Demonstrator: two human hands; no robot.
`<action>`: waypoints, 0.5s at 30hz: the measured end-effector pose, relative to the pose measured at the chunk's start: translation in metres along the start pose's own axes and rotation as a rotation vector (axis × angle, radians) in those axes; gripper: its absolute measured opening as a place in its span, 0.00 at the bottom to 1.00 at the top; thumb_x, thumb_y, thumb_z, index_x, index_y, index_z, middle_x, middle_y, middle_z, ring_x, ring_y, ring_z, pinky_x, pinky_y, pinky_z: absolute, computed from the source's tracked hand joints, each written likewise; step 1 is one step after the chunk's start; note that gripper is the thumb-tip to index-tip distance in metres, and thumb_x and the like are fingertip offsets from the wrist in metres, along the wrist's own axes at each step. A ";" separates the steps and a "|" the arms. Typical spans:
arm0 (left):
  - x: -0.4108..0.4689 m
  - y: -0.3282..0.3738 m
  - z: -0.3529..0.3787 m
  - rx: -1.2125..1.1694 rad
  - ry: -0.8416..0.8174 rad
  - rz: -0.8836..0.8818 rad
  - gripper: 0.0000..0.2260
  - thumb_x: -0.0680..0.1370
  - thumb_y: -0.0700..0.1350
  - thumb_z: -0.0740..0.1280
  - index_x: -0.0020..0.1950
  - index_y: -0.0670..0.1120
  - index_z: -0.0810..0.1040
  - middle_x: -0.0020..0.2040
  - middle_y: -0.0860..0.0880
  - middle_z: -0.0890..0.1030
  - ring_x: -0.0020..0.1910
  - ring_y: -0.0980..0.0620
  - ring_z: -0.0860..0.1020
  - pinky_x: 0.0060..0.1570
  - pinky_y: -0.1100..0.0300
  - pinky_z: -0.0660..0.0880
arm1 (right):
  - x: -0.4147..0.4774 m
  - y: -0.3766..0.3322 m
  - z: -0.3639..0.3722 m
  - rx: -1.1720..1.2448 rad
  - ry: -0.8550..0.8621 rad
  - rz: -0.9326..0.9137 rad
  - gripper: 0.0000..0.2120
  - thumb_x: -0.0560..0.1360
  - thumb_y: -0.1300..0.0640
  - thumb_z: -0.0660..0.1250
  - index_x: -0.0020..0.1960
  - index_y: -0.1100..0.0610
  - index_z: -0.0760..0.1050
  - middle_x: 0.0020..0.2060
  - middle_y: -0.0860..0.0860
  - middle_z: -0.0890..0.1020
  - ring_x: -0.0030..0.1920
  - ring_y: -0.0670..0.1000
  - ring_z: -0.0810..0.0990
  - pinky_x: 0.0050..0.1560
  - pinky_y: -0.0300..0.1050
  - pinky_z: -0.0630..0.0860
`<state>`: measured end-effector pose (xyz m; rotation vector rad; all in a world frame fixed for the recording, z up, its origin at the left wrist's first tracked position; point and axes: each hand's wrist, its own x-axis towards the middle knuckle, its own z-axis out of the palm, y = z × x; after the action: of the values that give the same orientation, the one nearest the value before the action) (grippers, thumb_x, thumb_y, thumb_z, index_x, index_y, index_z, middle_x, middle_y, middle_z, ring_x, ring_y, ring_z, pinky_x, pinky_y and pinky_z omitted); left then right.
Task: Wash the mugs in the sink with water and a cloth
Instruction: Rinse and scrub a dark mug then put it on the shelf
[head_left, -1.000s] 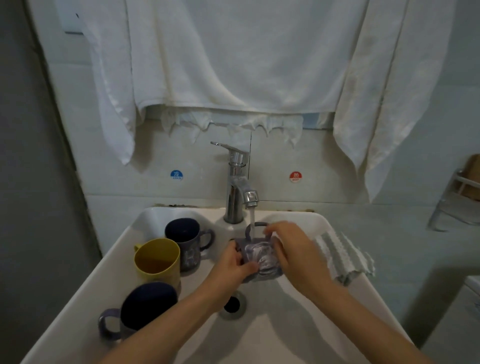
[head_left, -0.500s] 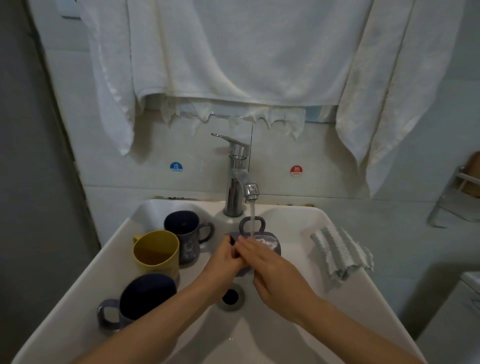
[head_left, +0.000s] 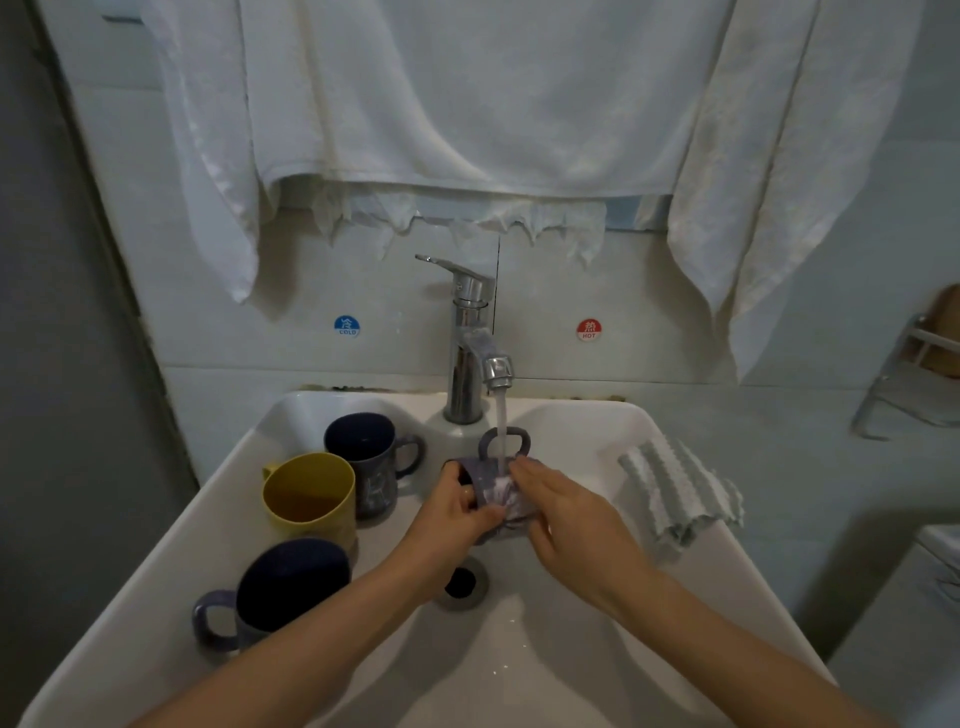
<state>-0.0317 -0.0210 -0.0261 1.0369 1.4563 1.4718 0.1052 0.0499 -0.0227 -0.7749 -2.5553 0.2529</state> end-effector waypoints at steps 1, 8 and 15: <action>0.000 0.000 0.001 0.004 -0.009 0.007 0.18 0.76 0.35 0.66 0.63 0.47 0.66 0.55 0.48 0.79 0.53 0.52 0.79 0.48 0.61 0.79 | 0.000 -0.007 0.001 0.030 0.006 -0.031 0.28 0.73 0.55 0.53 0.73 0.54 0.63 0.70 0.51 0.69 0.70 0.51 0.68 0.67 0.39 0.63; 0.001 -0.002 -0.003 -0.068 0.020 0.001 0.20 0.75 0.33 0.66 0.64 0.45 0.67 0.57 0.44 0.79 0.53 0.49 0.80 0.48 0.59 0.79 | 0.001 -0.001 -0.001 -0.025 0.023 -0.003 0.26 0.74 0.56 0.54 0.72 0.54 0.65 0.70 0.50 0.70 0.68 0.52 0.71 0.64 0.44 0.69; -0.001 -0.001 -0.002 -0.092 -0.002 0.026 0.15 0.76 0.34 0.65 0.59 0.49 0.70 0.55 0.48 0.80 0.53 0.53 0.79 0.51 0.59 0.78 | -0.001 -0.026 0.005 0.034 -0.031 -0.111 0.27 0.73 0.56 0.52 0.73 0.54 0.64 0.71 0.50 0.68 0.70 0.49 0.67 0.69 0.46 0.65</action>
<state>-0.0336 -0.0224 -0.0269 1.0035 1.3654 1.5411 0.0907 0.0278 -0.0192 -0.6194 -2.6062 0.2734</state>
